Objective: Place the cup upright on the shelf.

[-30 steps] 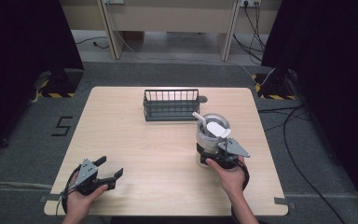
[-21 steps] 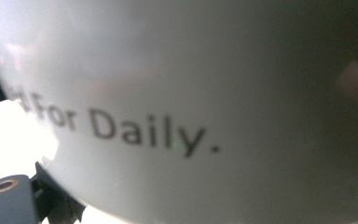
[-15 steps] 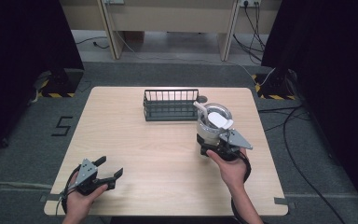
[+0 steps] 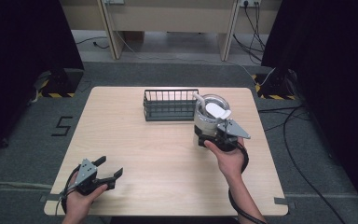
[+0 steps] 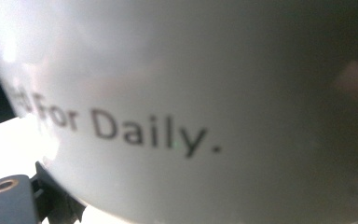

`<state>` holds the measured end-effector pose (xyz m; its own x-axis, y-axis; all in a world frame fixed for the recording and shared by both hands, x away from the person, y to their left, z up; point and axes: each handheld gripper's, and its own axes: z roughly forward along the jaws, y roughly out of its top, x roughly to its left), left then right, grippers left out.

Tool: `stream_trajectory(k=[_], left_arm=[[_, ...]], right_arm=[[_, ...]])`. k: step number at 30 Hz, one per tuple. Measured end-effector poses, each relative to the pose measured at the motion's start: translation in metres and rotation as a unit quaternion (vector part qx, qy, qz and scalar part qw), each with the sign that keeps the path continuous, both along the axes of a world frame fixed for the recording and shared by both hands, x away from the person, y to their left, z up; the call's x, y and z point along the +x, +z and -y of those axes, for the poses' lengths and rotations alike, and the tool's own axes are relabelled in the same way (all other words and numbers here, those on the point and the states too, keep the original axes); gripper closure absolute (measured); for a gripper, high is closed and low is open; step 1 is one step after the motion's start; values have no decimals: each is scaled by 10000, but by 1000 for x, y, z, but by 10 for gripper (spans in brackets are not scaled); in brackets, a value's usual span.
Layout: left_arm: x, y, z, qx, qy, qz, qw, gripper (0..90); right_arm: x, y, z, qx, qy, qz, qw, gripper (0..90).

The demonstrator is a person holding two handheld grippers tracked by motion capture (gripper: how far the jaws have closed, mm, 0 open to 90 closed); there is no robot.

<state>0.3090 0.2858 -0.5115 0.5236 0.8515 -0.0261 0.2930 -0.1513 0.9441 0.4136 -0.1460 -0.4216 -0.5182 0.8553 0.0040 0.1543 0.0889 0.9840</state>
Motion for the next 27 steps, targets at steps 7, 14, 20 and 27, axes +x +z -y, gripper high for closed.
stream_trajectory(k=[7, 14, 20, 27], left_arm=[[0, 0, 0, -6, 0, 3, 10000, 151], [0, 0, 0, -28, 0, 8, 10000, 151], [0, 0, -1, -28, 2, 3, 10000, 151], [0, 0, -1, -44, 6, 2, 10000, 151]], right_arm=[[10, 8, -6, -19, 30, 7, 10000, 98], [21, 15, -13, -30, 54, 16, 10000, 98], [30, 20, -18, -49, 90, -1, 9999, 98], [40, 24, -26, -49, 98, 11, 9999, 98]])
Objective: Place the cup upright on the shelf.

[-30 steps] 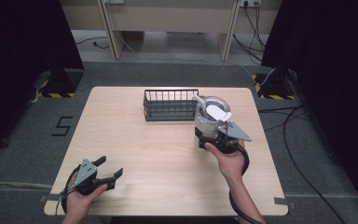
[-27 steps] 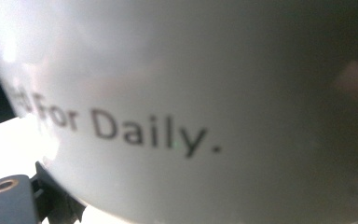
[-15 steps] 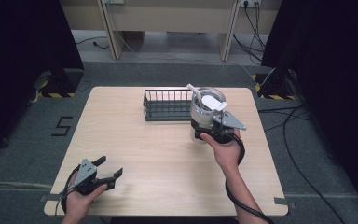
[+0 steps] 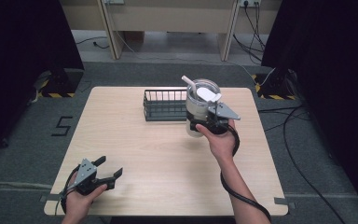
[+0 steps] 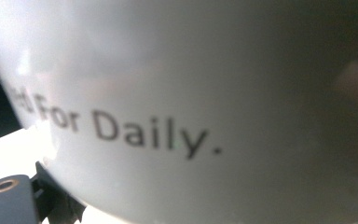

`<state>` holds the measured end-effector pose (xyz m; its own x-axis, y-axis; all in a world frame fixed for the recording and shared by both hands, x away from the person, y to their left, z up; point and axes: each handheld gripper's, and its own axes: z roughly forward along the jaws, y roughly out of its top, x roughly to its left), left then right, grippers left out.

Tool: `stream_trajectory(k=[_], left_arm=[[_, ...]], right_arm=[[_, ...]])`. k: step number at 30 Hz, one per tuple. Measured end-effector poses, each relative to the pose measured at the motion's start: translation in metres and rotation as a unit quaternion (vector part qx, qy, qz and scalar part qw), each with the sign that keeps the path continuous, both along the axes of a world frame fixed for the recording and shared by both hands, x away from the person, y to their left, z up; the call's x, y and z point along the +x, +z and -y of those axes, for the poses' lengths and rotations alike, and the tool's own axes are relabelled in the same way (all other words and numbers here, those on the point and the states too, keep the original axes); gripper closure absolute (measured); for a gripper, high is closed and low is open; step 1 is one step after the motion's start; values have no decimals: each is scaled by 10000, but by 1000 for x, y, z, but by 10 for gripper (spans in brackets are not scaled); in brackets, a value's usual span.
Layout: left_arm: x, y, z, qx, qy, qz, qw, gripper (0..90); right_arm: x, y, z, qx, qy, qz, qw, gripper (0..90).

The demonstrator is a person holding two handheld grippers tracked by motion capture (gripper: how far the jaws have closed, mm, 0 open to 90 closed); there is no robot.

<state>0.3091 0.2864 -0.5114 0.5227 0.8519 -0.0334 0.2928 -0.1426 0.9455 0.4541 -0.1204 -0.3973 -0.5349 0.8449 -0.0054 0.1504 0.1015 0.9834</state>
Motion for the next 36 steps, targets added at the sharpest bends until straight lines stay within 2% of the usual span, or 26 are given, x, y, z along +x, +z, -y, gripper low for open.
stream_trajectory(k=[20, 36], left_arm=[[0, 0, -1, -28, 2, -6, 10000, 151], [1, 0, -2, -47, -2, -7, 10000, 151]], right_arm=[[29, 12, -12, -26, -67, -36, 10000, 98], [52, 31, -24, -42, -87, 30, 9999, 98]])
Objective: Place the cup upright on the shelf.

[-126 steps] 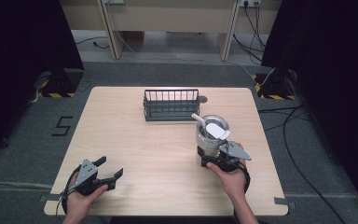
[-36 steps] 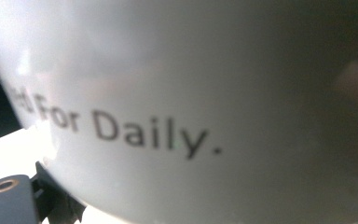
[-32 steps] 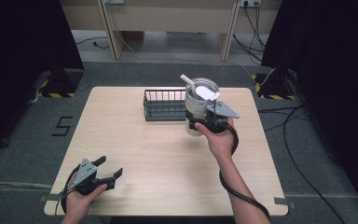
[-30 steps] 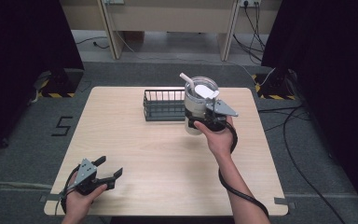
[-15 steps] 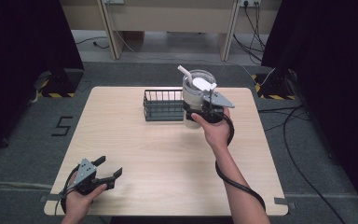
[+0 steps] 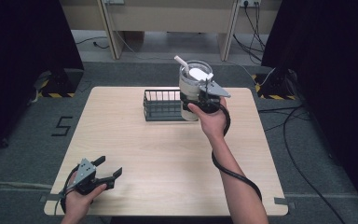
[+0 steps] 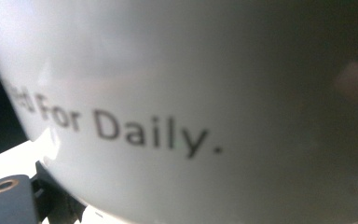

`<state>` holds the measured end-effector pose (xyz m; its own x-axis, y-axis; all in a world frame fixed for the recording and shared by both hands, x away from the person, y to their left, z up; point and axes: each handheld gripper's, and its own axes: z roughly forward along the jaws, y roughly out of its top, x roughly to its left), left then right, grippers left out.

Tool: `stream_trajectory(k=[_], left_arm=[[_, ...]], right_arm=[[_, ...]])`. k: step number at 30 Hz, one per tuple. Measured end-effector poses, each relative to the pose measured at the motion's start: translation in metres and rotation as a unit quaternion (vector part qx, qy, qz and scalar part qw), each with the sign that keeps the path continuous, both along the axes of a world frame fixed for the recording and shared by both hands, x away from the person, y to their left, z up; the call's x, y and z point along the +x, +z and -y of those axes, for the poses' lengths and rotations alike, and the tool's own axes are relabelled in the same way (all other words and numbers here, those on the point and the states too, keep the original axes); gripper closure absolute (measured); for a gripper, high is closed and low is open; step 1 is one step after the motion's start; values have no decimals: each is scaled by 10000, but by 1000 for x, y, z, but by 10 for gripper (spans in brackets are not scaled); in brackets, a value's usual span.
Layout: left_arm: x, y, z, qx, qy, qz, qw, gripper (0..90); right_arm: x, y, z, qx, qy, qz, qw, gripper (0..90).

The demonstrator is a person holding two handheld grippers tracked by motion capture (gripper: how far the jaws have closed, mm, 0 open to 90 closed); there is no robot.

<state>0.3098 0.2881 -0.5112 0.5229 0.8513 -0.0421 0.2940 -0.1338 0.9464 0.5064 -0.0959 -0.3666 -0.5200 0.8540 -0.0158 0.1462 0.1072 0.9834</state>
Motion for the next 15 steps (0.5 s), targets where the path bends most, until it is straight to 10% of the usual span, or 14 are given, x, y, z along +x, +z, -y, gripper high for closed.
stream_trajectory(k=[15], left_arm=[[0, 0, 0, -20, -6, -8, 10000, 151]], right_arm=[[19, 9, -13, 14, 13, -37, 10000, 98]])
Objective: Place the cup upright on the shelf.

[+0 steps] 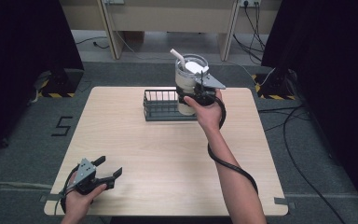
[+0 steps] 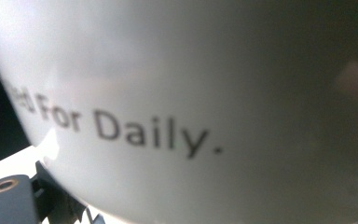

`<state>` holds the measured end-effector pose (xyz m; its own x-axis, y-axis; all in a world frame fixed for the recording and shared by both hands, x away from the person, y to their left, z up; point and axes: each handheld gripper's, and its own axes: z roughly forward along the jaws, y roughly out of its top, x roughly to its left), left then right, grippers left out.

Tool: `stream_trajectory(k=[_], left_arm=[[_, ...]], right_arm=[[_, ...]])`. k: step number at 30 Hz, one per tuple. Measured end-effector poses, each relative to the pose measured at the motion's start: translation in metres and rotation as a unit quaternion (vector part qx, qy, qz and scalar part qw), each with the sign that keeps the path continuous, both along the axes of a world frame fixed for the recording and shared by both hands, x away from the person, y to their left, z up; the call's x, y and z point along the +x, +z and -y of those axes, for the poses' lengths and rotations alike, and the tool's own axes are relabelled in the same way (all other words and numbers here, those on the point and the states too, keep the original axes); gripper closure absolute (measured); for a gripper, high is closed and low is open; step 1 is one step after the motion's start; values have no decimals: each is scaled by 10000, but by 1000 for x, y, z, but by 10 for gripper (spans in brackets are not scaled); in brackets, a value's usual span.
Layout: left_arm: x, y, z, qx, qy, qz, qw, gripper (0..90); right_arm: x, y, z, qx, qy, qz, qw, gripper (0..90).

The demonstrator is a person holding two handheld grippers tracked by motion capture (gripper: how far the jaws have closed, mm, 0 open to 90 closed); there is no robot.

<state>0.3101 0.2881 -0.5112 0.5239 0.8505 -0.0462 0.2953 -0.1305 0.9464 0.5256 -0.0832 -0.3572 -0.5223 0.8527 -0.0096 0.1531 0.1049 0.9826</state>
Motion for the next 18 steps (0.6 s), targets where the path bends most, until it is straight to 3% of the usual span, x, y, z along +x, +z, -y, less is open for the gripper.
stream_trajectory(k=[18], left_arm=[[0, 0, 0, -1, 2, -15, 10000, 149]], right_arm=[[26, 7, -12, 15, -44, -52, 10000, 98]])
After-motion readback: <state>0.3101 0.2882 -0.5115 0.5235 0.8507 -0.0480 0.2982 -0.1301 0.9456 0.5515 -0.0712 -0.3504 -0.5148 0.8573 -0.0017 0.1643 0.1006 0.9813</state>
